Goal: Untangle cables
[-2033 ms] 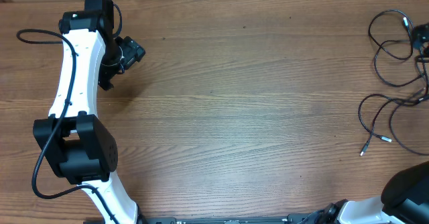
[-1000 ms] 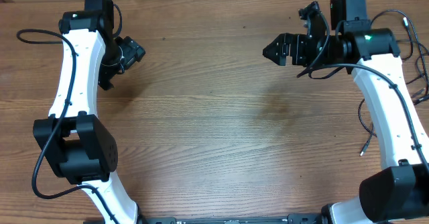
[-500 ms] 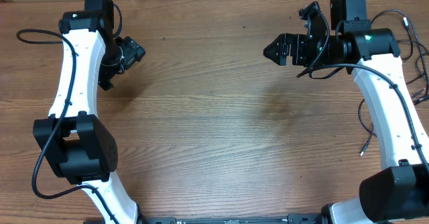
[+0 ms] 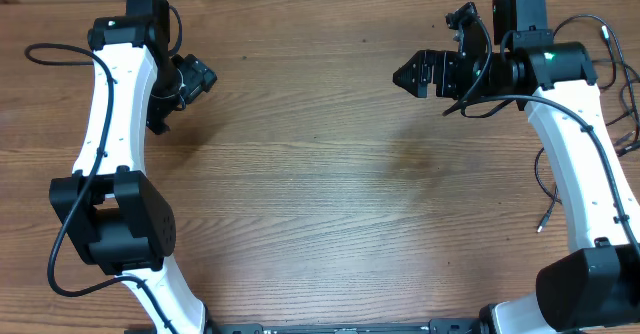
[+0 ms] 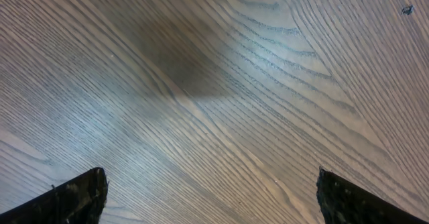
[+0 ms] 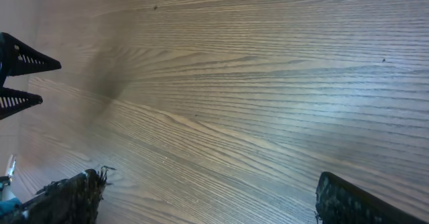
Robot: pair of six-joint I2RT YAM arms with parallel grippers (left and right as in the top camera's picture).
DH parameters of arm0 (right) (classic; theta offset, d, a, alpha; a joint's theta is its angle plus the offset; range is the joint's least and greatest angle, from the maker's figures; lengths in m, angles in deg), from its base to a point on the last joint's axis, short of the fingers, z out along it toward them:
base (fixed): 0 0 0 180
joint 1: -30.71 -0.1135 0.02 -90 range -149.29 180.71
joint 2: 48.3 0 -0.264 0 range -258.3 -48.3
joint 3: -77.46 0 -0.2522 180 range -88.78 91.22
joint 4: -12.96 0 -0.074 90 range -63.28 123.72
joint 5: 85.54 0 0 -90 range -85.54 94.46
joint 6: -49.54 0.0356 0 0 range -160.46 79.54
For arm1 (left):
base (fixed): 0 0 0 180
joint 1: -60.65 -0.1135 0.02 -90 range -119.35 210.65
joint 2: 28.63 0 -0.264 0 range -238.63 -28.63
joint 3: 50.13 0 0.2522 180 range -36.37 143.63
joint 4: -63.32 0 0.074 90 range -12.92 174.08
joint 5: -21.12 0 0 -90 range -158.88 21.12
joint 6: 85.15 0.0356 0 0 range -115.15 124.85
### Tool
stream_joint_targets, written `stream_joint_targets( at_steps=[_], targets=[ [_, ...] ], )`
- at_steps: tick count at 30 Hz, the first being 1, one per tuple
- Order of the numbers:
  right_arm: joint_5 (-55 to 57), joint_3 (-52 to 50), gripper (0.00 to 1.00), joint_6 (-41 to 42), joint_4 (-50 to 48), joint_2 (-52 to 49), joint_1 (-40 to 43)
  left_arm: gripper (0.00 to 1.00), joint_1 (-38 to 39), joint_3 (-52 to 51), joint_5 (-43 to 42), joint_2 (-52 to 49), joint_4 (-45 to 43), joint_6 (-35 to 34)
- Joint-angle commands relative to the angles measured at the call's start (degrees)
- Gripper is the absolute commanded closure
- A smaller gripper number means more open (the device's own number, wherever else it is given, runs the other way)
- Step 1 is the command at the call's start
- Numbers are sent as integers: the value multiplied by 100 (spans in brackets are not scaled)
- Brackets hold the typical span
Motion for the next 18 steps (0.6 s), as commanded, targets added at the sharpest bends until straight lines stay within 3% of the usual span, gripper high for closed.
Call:
stream_joint_targets(
  at_steps=[1,18],
  targets=[
    [20,-37,0,-2,-44,175,13,1,4,35,35,-138,-9,-39],
    [20,-37,0,-2,-44,175,13,0,166,35,341,2,42,-44]
  ],
)
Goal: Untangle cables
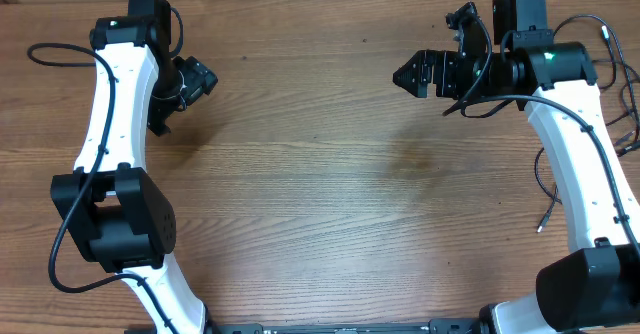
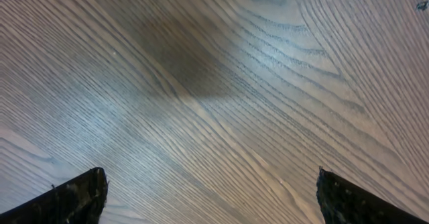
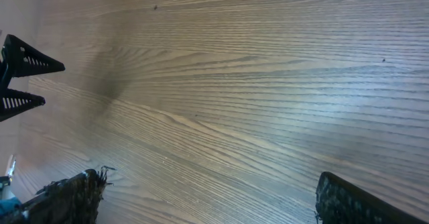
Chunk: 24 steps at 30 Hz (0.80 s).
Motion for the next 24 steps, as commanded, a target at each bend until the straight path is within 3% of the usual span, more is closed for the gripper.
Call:
stream_joint_targets(
  at_steps=[1,10,15,21,24],
  targets=[
    [17,-37,0,-4,-42,175,13,0,205,35,461,142,-46,-61],
    [17,-37,0,-4,-42,175,13,1,1318,-17,2079,1191,-1106,33],
    [17,-37,0,-4,-42,175,13,0,1987,-940,2345,2350,-3239,841],
    [17,-37,0,-4,-42,175,13,0,2068,-2938,2039,3799,-5626,1045],
    [17,-37,0,-4,-42,175,13,0,2065,-3615,1996,4354,-6124,1318]
  ],
)
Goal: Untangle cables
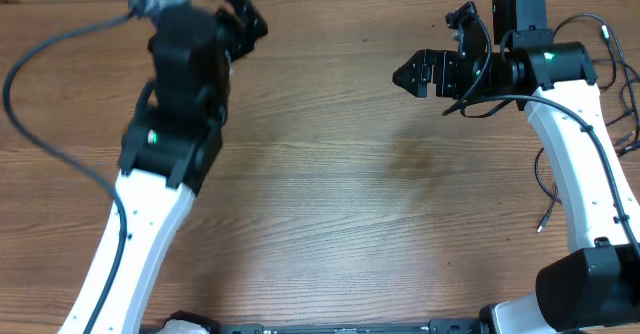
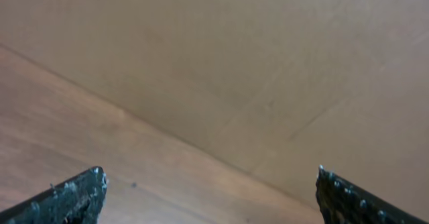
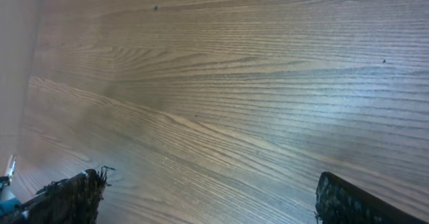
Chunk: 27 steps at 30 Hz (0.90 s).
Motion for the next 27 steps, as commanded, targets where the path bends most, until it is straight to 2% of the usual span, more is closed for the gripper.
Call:
stream_joint_targets(
  at_steps=[1,5,8,14,24,27],
  targets=[
    [17,-35,0,-4,-31,175,13,0,-28,-935,-83,671,-483,623],
    [17,-35,0,-4,-31,175,13,0,-37,-1626,-658,1384,-1196,1993],
    [17,-35,0,-4,-31,175,13,0,-87,-1989,-1154,1871,-1399,2946],
    [17,-35,0,-4,-31,175,13,1,-599,-2885,-2118,2966,-1471,4172],
    [17,-35,0,-4,-31,175,13,0,-1231,-4946,-3204,4363,-2413,4124],
    [17,-35,0,-4,-31,175,13,0,-1268,-5716,-3250,4859,-2898,3799]
  ],
)
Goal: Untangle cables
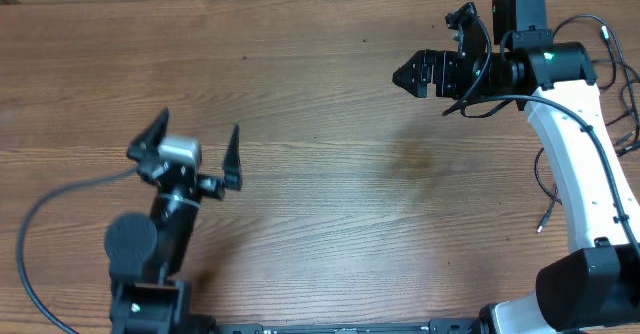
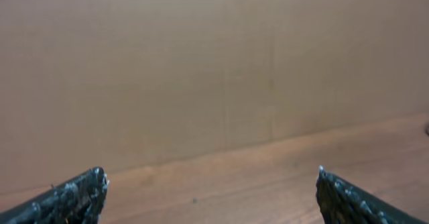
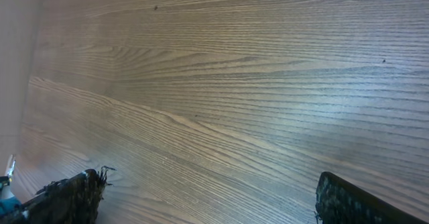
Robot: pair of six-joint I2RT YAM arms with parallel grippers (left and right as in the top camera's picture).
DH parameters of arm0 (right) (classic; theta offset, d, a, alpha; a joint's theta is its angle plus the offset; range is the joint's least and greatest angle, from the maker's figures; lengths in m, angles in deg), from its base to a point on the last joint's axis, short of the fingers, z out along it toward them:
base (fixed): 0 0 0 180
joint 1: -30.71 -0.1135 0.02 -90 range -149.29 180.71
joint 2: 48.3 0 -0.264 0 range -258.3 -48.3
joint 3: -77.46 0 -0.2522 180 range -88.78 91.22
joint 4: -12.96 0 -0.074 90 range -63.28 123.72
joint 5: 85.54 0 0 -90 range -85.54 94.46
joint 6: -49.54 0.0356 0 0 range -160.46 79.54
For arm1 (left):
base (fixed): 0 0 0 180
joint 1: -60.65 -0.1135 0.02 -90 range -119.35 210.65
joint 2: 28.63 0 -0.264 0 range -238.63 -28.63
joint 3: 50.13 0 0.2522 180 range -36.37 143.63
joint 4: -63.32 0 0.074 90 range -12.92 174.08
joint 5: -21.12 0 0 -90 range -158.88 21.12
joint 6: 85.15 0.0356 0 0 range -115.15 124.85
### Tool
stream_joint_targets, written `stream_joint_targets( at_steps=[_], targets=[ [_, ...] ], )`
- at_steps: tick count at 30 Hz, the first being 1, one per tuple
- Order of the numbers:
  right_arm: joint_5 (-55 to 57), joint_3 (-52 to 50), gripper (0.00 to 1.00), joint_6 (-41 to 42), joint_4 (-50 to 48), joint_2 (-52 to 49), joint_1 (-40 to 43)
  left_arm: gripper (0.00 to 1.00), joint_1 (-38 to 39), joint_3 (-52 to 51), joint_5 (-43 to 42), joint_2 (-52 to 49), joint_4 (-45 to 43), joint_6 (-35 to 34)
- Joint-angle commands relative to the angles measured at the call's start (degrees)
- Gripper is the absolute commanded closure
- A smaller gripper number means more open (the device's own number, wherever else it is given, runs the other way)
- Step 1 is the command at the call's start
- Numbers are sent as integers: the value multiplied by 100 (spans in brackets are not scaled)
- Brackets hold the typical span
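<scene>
No loose or tangled cable shows on the wooden table [image 1: 320,204] in any view. My left gripper [image 1: 200,122] is at the front left, raised and turned toward the back wall, open and holding nothing. In the left wrist view the left gripper [image 2: 209,197] frames only the beige wall and the table's far edge. My right gripper [image 1: 403,74] hovers over the back right of the table, open and holding nothing. The right wrist view shows the right gripper [image 3: 211,200] wide apart over bare wood grain.
Thin black cables [image 1: 545,189] hang beside the right arm at the table's right edge, more of them further back [image 1: 625,74]. A grey cable [image 1: 60,199] loops from the left arm at the front left. A beige wall [image 2: 214,63] stands behind the table.
My left arm was stretched up with its gripper at the table's back edge; now it is folded back at the front left, gripper facing the wall. The right arm has not moved.
My left gripper first hung open over bare wood at the back left, and barely shifted by the following moment. Then the left arm was raised, with the gripper at the table's back edge. Now it is drawn back to the front left. The right gripper stayed open in place throughout.
</scene>
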Motion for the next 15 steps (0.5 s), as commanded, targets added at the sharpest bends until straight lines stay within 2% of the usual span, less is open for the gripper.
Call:
stream_joint_targets(
  at_steps=[1,8,12,15],
  targets=[
    [20,-31,0,-2,-31,175,15,0,-66,-918,-398,636,-520,-289],
    [20,-31,0,-2,-31,175,13,0,-66,-2240,-151,1672,-1126,-962],
    [20,-31,0,-2,-31,175,13,0,-68,-2756,136,2181,-1115,-1054],
    [20,-31,0,-2,-31,175,13,0,-76,-2771,422,2492,-529,-1241]
  ],
)
